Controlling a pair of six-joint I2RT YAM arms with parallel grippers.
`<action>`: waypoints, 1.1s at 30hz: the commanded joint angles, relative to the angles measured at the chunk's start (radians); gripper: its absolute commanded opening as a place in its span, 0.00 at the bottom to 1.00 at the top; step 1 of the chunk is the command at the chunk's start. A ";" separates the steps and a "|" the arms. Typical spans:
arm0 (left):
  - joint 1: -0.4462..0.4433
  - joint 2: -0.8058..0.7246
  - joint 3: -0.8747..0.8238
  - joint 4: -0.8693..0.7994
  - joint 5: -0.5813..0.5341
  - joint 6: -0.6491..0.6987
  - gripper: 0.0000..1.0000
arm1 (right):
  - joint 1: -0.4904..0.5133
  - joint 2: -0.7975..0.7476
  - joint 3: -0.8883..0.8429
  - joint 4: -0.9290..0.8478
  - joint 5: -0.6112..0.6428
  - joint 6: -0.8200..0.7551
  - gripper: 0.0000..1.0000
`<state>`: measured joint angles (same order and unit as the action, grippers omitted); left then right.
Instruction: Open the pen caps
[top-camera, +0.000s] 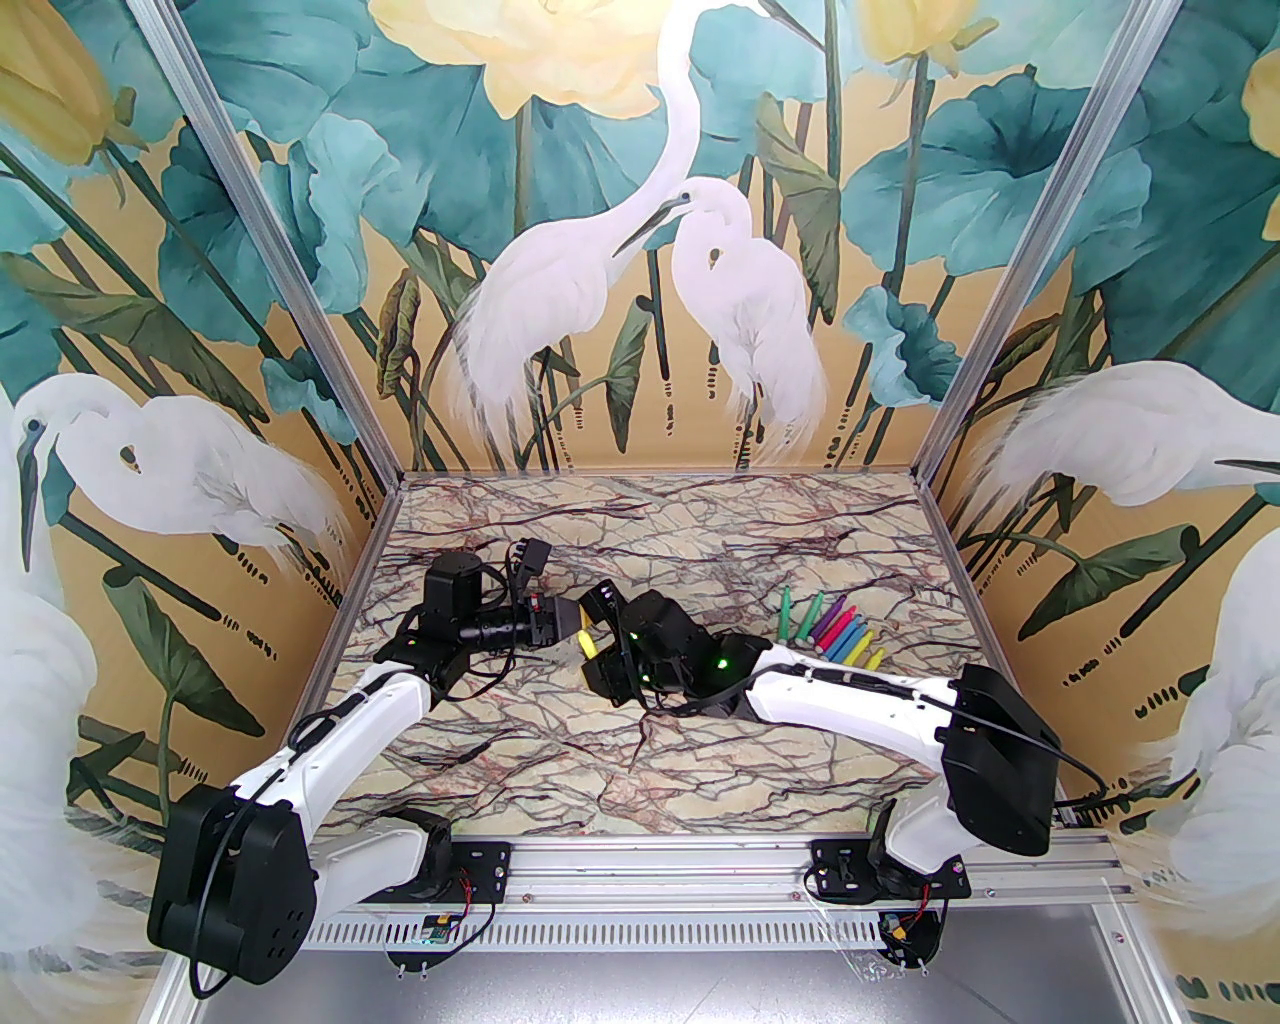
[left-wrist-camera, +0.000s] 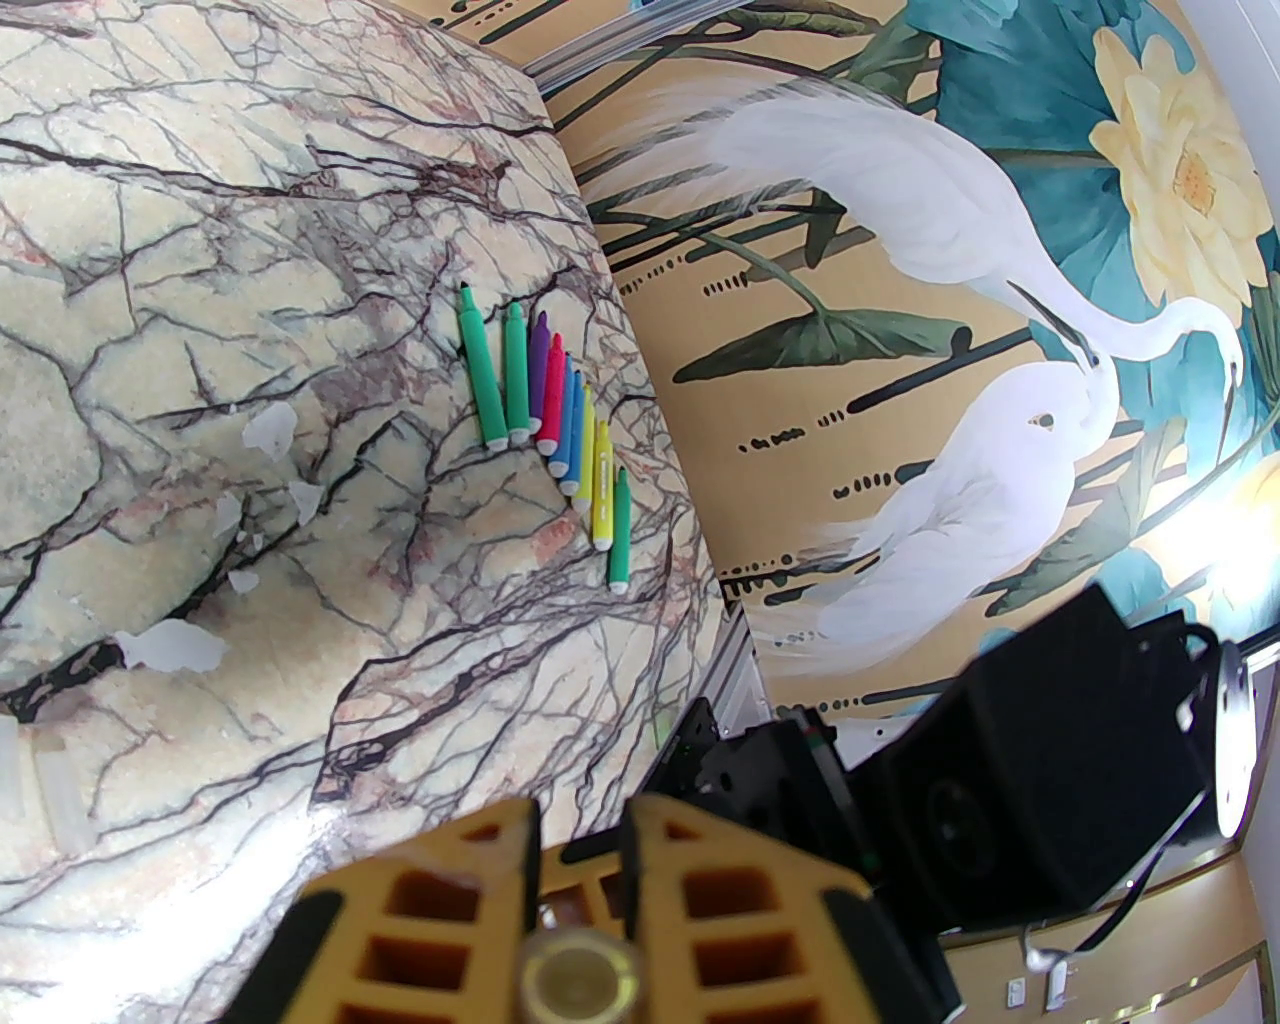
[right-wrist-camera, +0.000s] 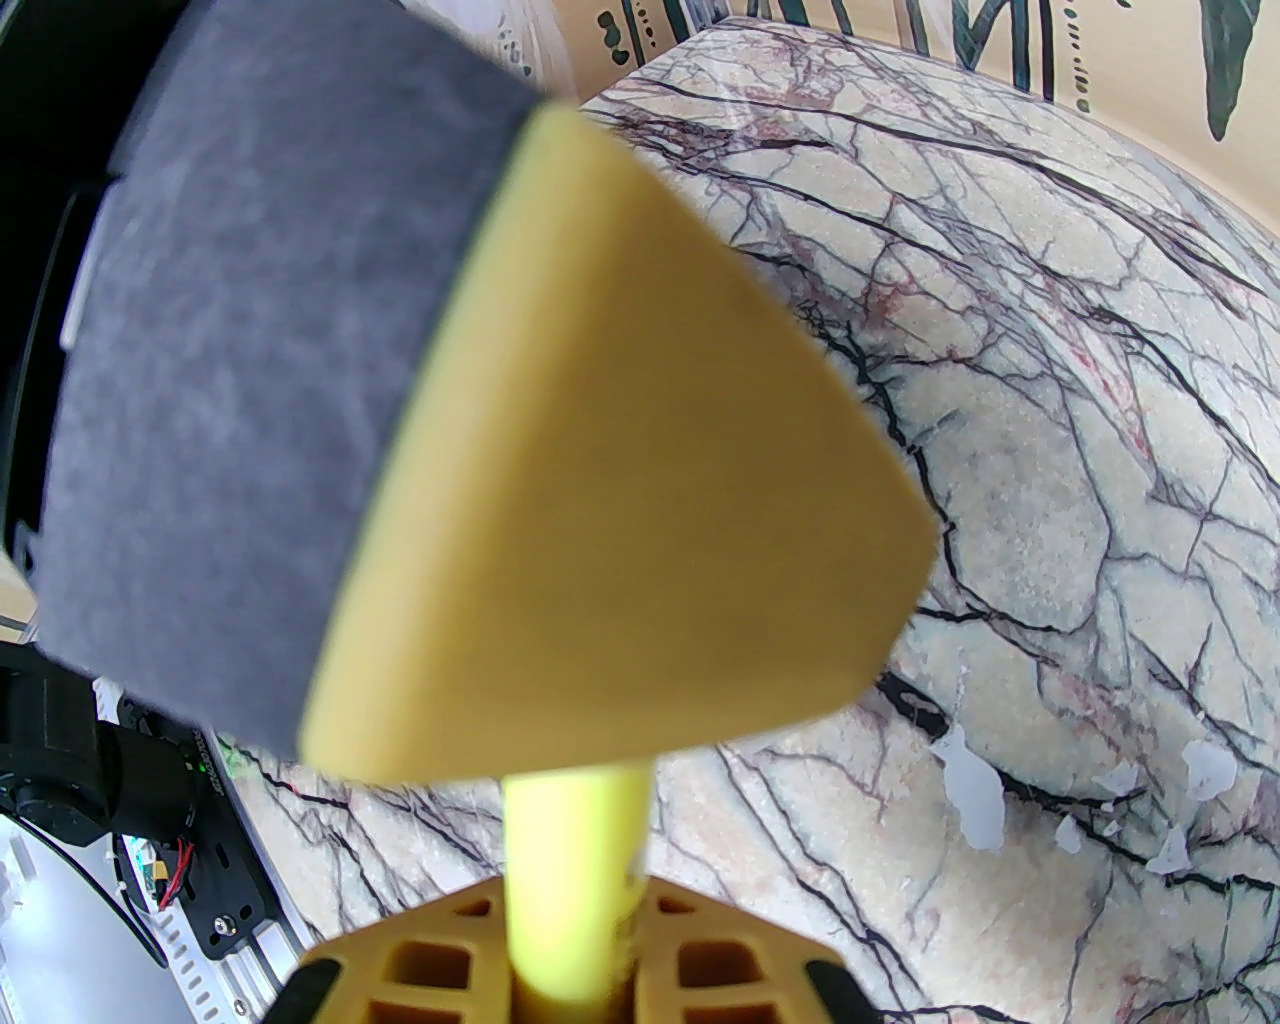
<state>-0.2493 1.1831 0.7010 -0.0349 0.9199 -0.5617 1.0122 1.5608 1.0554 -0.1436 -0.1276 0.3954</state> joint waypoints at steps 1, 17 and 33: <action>-0.004 0.019 0.051 -0.009 -0.035 -0.027 0.00 | -0.004 -0.063 -0.055 -0.033 0.018 -0.003 0.12; -0.002 0.181 0.190 -0.033 -0.104 -0.078 0.00 | -0.007 -0.283 -0.297 -0.095 0.104 0.036 0.10; -0.214 0.330 0.420 -0.580 -0.523 0.268 0.00 | -0.281 -0.556 -0.367 -0.323 0.372 0.173 0.12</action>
<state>-0.4355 1.4807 1.0843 -0.4828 0.5140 -0.3725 0.7685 1.0439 0.7105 -0.4000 0.1761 0.5205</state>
